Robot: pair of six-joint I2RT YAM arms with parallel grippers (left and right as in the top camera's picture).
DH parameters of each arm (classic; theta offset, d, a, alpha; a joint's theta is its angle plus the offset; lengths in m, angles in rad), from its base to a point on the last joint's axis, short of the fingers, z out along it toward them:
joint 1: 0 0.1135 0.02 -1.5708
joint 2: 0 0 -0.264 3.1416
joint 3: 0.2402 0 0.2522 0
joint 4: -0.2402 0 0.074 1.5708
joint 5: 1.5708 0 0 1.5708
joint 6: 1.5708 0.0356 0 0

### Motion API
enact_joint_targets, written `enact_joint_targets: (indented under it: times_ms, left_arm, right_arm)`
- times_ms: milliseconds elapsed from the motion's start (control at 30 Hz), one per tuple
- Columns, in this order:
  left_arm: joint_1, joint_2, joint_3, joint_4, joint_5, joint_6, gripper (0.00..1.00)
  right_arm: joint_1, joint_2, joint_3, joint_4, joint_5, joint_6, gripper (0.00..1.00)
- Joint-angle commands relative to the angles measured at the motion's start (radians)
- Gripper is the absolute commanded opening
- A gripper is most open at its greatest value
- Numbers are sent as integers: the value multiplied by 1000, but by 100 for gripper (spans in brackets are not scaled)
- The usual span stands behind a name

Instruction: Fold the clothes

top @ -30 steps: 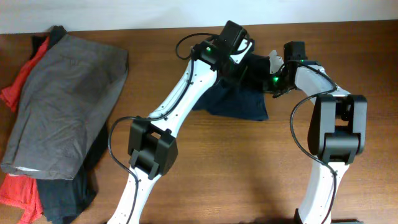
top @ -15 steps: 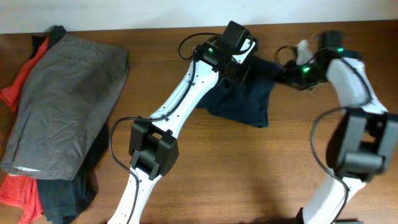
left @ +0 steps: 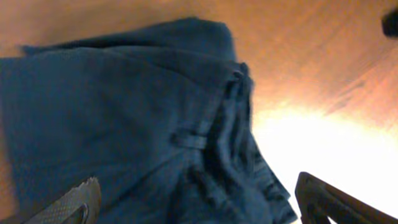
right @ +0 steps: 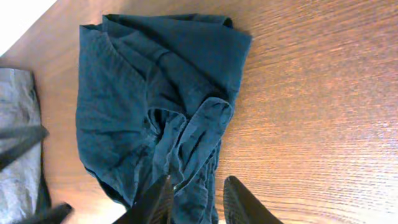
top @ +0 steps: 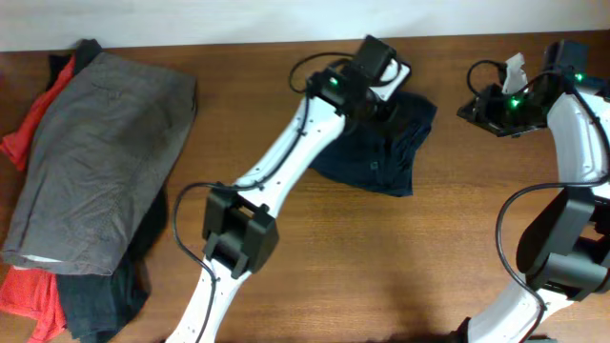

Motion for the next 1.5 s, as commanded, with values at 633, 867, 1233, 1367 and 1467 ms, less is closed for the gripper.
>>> enact_joint_targets:
  times_ms: [633, 867, 1233, 1367, 1467]
  left_arm:
    - [337, -27, 141, -201, -64, 93, 99]
    - [338, -27, 141, -206, -83, 93, 99]
    - [338, -27, 141, -209, -83, 93, 99]
    - [338, -27, 141, -209, -84, 93, 99]
    - [338, -27, 141, -208, -83, 93, 99]
  right_arm:
    - [311, 217, -21, -9, 339, 70, 83]
    - [374, 278, -22, 2, 419, 171, 66]
    - [347, 332, -31, 105, 512, 310, 4]
    - [237, 332, -31, 135, 509, 375, 4]
    - [132, 332, -31, 142, 508, 408, 4]
